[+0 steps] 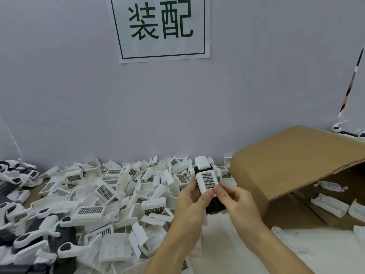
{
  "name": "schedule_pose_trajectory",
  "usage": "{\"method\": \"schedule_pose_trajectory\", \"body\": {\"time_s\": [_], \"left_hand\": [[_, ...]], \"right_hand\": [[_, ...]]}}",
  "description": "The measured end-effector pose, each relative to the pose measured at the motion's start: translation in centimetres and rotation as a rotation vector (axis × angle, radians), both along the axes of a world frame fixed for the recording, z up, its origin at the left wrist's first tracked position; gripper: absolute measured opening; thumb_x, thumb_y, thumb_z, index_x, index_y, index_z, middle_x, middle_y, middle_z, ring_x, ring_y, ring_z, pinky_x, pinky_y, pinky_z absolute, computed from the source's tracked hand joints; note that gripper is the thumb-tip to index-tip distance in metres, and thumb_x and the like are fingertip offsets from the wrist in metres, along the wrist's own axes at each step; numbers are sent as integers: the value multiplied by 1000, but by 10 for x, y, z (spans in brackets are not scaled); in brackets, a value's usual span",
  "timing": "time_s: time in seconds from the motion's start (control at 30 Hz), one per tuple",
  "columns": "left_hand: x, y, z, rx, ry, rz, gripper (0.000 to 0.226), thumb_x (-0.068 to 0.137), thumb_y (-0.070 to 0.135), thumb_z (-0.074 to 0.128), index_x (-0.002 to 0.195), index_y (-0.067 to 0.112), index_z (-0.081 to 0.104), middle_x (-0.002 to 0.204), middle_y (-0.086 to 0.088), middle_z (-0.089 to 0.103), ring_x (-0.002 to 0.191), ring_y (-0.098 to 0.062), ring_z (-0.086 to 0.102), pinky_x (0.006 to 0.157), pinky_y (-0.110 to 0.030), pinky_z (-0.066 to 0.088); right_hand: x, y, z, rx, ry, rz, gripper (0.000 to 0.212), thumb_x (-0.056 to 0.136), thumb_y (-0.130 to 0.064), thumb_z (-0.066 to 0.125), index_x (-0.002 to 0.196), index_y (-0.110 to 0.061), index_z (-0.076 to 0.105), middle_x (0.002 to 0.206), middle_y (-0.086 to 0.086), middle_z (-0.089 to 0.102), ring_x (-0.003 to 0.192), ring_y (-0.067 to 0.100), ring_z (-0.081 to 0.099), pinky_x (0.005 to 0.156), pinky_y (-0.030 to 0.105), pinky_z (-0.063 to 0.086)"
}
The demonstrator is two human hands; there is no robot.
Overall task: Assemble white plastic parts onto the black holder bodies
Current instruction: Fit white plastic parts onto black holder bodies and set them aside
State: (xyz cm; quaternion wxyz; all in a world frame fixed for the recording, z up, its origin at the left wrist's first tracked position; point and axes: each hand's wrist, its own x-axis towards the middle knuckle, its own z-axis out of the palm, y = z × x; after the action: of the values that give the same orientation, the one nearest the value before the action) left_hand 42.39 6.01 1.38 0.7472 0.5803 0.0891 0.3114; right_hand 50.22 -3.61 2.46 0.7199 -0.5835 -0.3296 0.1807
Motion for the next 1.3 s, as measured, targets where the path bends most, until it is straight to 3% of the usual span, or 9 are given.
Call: {"method": "schedule_pose_trajectory", "body": {"time_s": [0.3, 0.4, 0.5, 0.67, 0.8, 0.9, 1.03, 1.2, 1.3], "left_hand": [[0, -4, 5, -83, -13, 235, 38, 91, 6, 72, 121, 26, 60, 108, -3, 77, 103, -18, 74, 80, -28, 61], [1, -1, 5, -218, -26, 262, 47, 86, 10, 76, 128, 12, 55, 115, -12, 74, 105, -25, 73, 91, -41, 59], [3, -1, 5, -298, -29, 247, 64, 72, 23, 82, 126, 6, 54, 110, -14, 75, 102, -25, 74, 99, -46, 55], [2, -1, 8, -276, -63, 167, 69, 63, 31, 84, 122, 4, 61, 107, -11, 77, 101, -23, 75, 79, -31, 60], [-4, -1, 9, -123, -22, 187, 46, 74, 33, 77, 108, 1, 72, 97, -13, 78, 89, -25, 77, 69, -28, 61], [-6, 3, 8, 26, 59, 446, 28, 78, 36, 78, 92, 13, 75, 85, -4, 77, 73, -14, 71, 58, -28, 53], [-8, 6, 12, 136, 18, 684, 5, 93, 26, 70, 97, 25, 69, 92, 1, 69, 85, -9, 63, 69, -17, 50], [-5, -2, 13, 74, 38, 460, 23, 100, 29, 59, 121, 35, 68, 115, 12, 72, 107, -3, 66, 94, -29, 54], [-6, 0, 14, 29, 27, 446, 23, 101, 26, 59, 118, 35, 70, 112, 13, 74, 105, -11, 70, 87, -25, 57]], "right_hand": [[-2, 4, -8, -23, -52, -63, 17, 96, -19, 65, 109, -27, 72, 101, -10, 77, 97, 8, 71, 76, 18, 55], [-6, 4, -14, -107, -198, -30, 35, 92, -20, 72, 124, -33, 63, 117, -13, 71, 110, 4, 65, 92, 25, 53], [-12, 5, -19, -190, -350, 5, 56, 87, -30, 77, 133, -43, 48, 126, -26, 58, 116, -15, 52, 89, 4, 42], [-9, 9, -21, -210, -472, -160, 65, 82, -37, 80, 139, -36, 49, 120, -18, 59, 110, -1, 58, 91, 14, 48], [0, 8, -17, -21, -270, -311, 30, 82, -40, 74, 108, -43, 59, 104, -31, 67, 99, -10, 62, 76, 6, 49], [12, 4, -16, 63, -102, -350, 13, 89, -35, 67, 100, -28, 69, 91, -18, 73, 85, 2, 69, 70, 14, 51], [23, -3, -16, 101, 55, -270, 23, 97, -38, 62, 94, -20, 76, 92, 0, 76, 92, 22, 70, 84, 42, 54], [20, -2, -13, 123, 196, -91, 31, 78, -50, 62, 88, -26, 80, 79, 7, 69, 67, 15, 64, 58, 31, 53], [18, -1, -14, 108, 218, -68, 31, 76, -51, 62, 88, -29, 80, 75, 5, 69, 64, 13, 64, 55, 28, 53]]}}
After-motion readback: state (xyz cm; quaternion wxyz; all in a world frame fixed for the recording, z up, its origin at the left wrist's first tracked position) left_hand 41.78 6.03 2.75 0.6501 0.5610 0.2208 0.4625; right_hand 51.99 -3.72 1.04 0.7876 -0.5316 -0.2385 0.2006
